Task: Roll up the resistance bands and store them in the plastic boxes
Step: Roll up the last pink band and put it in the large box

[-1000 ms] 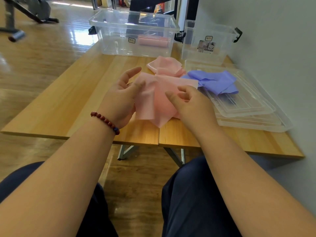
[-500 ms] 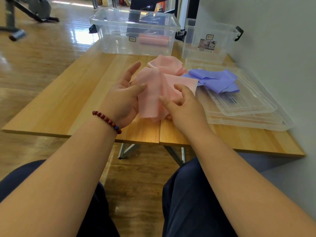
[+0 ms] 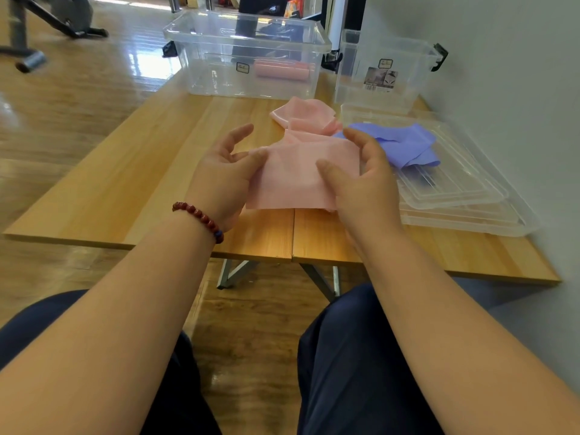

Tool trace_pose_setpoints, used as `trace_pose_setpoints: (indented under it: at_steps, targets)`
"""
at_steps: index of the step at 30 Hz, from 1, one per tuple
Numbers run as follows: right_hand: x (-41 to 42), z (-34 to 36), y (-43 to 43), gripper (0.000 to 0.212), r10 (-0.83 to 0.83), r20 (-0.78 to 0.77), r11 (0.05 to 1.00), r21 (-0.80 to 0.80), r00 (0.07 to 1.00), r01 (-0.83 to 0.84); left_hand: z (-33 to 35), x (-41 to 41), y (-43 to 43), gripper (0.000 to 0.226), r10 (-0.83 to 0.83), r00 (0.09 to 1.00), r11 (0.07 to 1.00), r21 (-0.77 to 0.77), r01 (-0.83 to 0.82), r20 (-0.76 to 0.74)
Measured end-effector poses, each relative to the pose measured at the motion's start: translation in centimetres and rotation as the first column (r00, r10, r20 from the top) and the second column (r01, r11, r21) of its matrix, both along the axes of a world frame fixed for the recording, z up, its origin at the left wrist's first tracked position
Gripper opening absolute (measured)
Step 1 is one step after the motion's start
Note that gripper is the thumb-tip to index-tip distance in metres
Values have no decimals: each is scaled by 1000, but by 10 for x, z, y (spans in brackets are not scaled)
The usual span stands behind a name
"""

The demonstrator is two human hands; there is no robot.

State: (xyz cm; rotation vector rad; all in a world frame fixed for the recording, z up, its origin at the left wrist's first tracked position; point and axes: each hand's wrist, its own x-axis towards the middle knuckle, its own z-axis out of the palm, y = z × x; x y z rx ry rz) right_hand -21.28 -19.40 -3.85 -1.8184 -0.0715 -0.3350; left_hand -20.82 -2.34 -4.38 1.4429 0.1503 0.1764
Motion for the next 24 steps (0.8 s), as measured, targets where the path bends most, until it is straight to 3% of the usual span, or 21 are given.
trace_pose_setpoints:
  at_steps: [4, 8, 14, 19, 24]
  targets:
    - [-4, -2, -6, 29, -109, 76, 984, -133, 991, 119, 4, -3, 2, 59, -112, 994, 991, -73, 112, 3]
    - [-5, -1, -12, 22, -171, 68, 968, -173, 983, 180, 7, -4, 4, 70, -137, 991, 991, -9, 137, 6]
    - [-6, 0, -16, 15, -171, 109, 967, -171, 979, 188, 2, -4, 5, 54, -7, 999, 977, 211, -3, 46]
    - [-5, -1, -22, 5, -25, 54, 994, -102, 998, 31, 3, -6, 8, 17, 15, 996, 950, 310, -42, 88]
    - [-4, -8, -29, 42, 137, -23, 986, -95, 990, -138, 8, -7, 7, 7, -11, 997, 980, 201, -4, 74]
